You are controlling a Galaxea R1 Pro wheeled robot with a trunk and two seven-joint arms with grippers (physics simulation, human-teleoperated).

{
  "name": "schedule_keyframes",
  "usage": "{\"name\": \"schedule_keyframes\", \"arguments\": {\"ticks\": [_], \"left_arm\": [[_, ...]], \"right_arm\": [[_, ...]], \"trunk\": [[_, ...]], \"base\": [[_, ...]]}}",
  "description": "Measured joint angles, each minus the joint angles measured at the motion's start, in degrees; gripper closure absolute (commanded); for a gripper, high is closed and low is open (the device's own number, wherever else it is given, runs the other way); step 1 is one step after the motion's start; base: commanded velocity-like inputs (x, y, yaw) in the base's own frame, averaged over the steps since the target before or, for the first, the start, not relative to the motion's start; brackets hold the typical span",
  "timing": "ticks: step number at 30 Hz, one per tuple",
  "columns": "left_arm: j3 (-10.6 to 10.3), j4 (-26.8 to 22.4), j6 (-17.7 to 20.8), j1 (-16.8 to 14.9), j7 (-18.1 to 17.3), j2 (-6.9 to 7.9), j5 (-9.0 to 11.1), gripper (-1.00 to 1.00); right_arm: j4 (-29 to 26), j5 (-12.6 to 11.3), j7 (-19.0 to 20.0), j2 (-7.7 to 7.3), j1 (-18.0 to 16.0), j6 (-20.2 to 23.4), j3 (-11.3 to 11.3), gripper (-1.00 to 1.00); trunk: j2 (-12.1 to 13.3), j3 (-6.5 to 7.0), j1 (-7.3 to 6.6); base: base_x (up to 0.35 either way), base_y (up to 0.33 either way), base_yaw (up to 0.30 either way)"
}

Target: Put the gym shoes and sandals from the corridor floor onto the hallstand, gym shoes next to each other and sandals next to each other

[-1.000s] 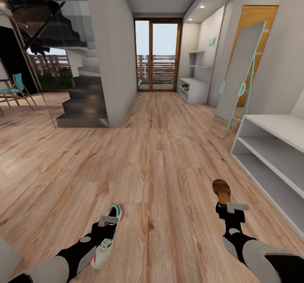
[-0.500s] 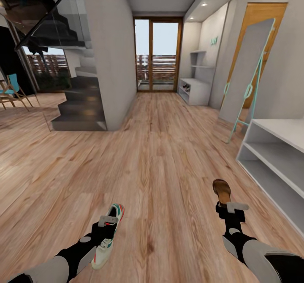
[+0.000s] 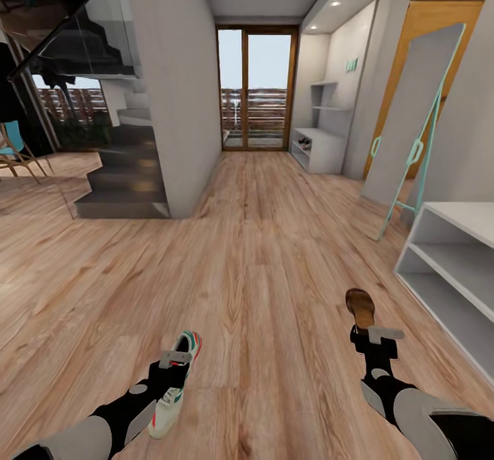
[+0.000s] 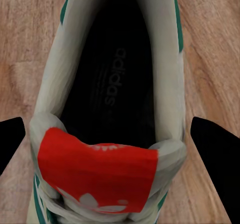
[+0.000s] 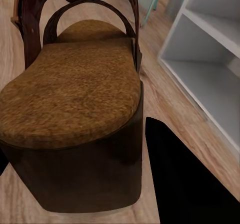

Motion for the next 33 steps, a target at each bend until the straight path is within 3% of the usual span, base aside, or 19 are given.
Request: {"name": "schedule_keyframes", "arguments": {"ticks": [33], "left_arm": [[-0.1,0.0,0.0,0.0,0.1,-0.17,0.1,1.00]], "right_arm": [[0.0,0.3,0.1,0.09,0.0,0.3,0.1,1.00]], "trunk": [[0.0,0.00,0.00]], "base": [[0.347,0.000,0.000]]}}
